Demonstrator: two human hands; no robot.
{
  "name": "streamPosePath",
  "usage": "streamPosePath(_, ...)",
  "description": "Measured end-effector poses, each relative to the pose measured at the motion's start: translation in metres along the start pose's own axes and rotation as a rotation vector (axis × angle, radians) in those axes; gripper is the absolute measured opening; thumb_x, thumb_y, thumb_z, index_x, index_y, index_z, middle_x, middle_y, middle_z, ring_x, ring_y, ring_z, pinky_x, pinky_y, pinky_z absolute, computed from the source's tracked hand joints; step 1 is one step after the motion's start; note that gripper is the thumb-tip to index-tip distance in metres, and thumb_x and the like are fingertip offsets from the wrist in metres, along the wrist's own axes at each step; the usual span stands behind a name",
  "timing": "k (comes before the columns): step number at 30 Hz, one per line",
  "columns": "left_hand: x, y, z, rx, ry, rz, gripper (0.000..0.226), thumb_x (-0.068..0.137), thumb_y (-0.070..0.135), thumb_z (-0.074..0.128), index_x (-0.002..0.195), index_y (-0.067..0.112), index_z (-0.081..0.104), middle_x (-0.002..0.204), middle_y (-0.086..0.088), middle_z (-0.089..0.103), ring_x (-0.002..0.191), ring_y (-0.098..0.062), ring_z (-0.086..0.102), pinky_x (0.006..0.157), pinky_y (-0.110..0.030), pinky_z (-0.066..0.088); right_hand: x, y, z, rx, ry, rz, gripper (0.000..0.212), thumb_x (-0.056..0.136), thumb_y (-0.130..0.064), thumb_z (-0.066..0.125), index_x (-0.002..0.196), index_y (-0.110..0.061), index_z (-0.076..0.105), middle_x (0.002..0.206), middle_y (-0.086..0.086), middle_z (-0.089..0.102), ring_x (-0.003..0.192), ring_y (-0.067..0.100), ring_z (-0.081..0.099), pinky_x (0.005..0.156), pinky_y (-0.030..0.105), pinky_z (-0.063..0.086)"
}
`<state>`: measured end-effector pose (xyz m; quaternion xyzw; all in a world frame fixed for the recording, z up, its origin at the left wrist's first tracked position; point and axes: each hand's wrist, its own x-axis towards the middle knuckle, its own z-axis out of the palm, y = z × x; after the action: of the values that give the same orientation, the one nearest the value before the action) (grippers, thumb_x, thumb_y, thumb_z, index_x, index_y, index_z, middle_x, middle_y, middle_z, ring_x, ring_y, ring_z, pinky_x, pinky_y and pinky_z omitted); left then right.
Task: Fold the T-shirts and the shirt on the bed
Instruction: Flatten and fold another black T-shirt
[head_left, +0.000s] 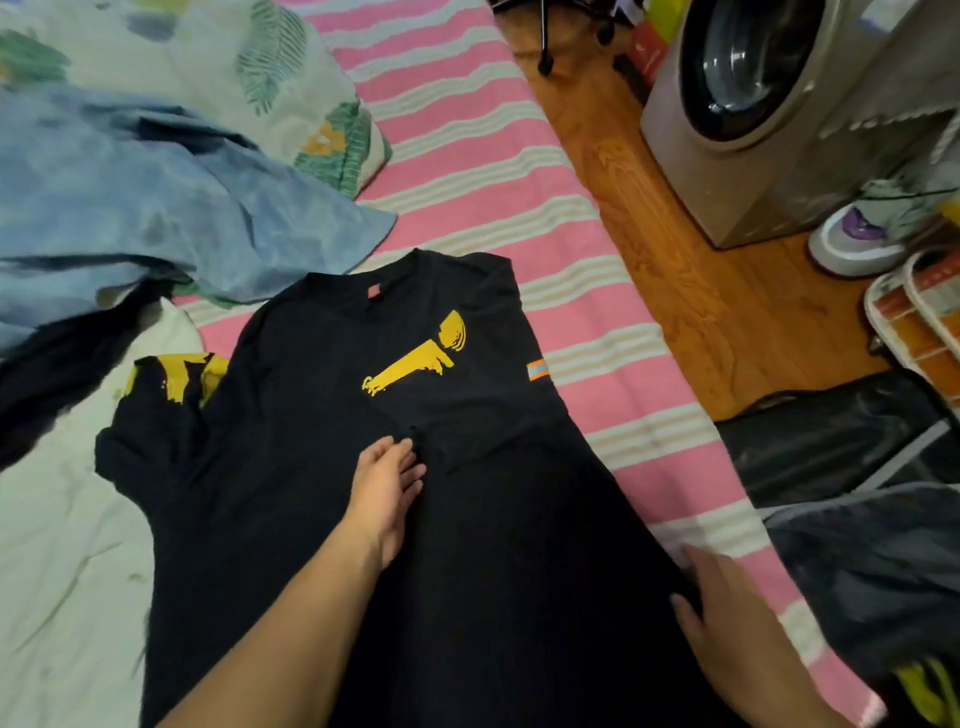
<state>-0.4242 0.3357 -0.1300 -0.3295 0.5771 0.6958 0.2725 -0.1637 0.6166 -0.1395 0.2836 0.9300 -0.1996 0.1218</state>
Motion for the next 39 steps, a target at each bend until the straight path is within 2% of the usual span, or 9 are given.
streamPosePath(3, 0.008, 0.012, 0.031, -0.024, -0.061, 0.019, 0.029, 0.099, 0.020, 0.061, 0.127, 0.028, 0.056, 0.112, 0.000, 0.067, 0.098, -0.018, 0.066, 0.093, -0.038, 0.054, -0.032, 0.018, 0.008, 0.087, -0.110, 0.107, 0.055, 0.085, -0.019, 0.078, 0.134, -0.011, 0.056, 0.120, 0.007, 0.063, 0.110, 0.025, 0.063, 0.095, 0.037, 0.048)
streamPosePath(6, 0.016, 0.012, 0.054, 0.125, -0.107, 0.066, 0.033, 0.097, 0.015, 0.065, 0.128, 0.026, 0.061, 0.117, -0.001, 0.073, 0.103, -0.016, 0.071, 0.087, -0.037, 0.058, -0.050, 0.017, 0.011, 0.193, -0.115, 0.263, 0.028, 0.095, -0.028, 0.065, 0.120, -0.024, 0.053, 0.108, -0.003, 0.058, 0.106, 0.023, 0.062, 0.082, 0.033, 0.043)
streamPosePath(11, 0.004, -0.004, 0.046, 0.707, 0.173, 0.263, 0.056, 0.088, 0.024, 0.078, 0.133, 0.025, 0.045, 0.133, -0.001, 0.048, 0.110, -0.021, 0.055, 0.101, -0.037, 0.047, -0.071, 0.015, 0.015, 0.274, -0.114, 0.400, 0.019, 0.096, -0.026, 0.064, 0.109, -0.030, 0.051, 0.097, -0.008, 0.059, 0.098, 0.023, 0.063, 0.078, 0.034, 0.043)
streamPosePath(14, -0.007, -0.026, 0.038, 0.538, 0.236, 0.125, 0.034, 0.087, 0.031, 0.077, 0.103, 0.022, 0.048, 0.111, -0.009, 0.060, 0.090, -0.028, 0.061, 0.091, -0.044, 0.055, -0.079, 0.016, 0.013, 0.333, -0.080, 0.417, 0.023, 0.093, -0.017, 0.067, 0.105, -0.031, 0.053, 0.089, -0.014, 0.056, 0.096, 0.025, 0.062, 0.077, 0.034, 0.041)
streamPosePath(17, -0.013, -0.040, 0.039, 0.401, 0.193, 0.004, 0.023, 0.093, 0.035, 0.071, 0.085, 0.017, 0.058, 0.082, -0.005, 0.062, 0.075, -0.023, 0.056, 0.087, -0.043, 0.056, -0.081, 0.021, 0.020, 0.289, -0.086, 0.425, 0.024, 0.093, -0.017, 0.067, 0.116, -0.013, 0.061, 0.096, -0.004, 0.054, 0.099, 0.029, 0.061, 0.078, 0.033, 0.039)
streamPosePath(24, -0.009, -0.046, 0.057, 0.133, 0.284, -0.015, 0.024, 0.092, 0.025, 0.075, 0.105, 0.017, 0.057, 0.097, -0.005, 0.063, 0.083, -0.020, 0.058, 0.088, -0.037, 0.054, -0.071, 0.027, 0.025, 0.299, -0.112, 0.402, 0.032, 0.093, -0.015, 0.067, 0.124, -0.013, 0.060, 0.102, -0.002, 0.055, 0.108, 0.032, 0.062, 0.080, 0.035, 0.041)
streamPosePath(29, -0.013, -0.054, 0.066, 0.139, 0.335, -0.006, 0.013, 0.095, 0.020, 0.070, 0.098, 0.016, 0.058, 0.088, 0.001, 0.059, 0.078, -0.015, 0.055, 0.080, -0.031, 0.045, -0.064, 0.030, 0.025, 0.370, -0.162, 0.395, 0.023, 0.095, -0.016, 0.064, 0.113, -0.025, 0.053, 0.104, -0.001, 0.060, 0.106, 0.029, 0.062, 0.081, 0.036, 0.044)
streamPosePath(33, -0.011, -0.059, 0.064, 0.153, 0.388, 0.111, 0.018, 0.094, 0.020, 0.069, 0.081, 0.022, 0.058, 0.084, 0.001, 0.061, 0.074, -0.015, 0.055, 0.076, -0.031, 0.050, -0.064, 0.035, 0.025, 0.357, -0.172, 0.370, 0.026, 0.098, -0.023, 0.061, 0.123, -0.021, 0.056, 0.116, -0.001, 0.062, 0.106, 0.021, 0.060, 0.084, 0.035, 0.046)
streamPosePath(39, -0.028, -0.084, 0.046, 0.487, 0.307, 0.226, 0.013, 0.091, 0.022, 0.068, 0.079, 0.021, 0.063, 0.085, 0.000, 0.068, 0.077, -0.019, 0.065, 0.079, -0.033, 0.058, -0.065, 0.038, 0.027, 0.330, -0.168, 0.350, 0.027, 0.098, -0.024, 0.060, 0.123, -0.017, 0.059, 0.118, 0.004, 0.061, 0.107, 0.024, 0.060, 0.087, 0.039, 0.049)
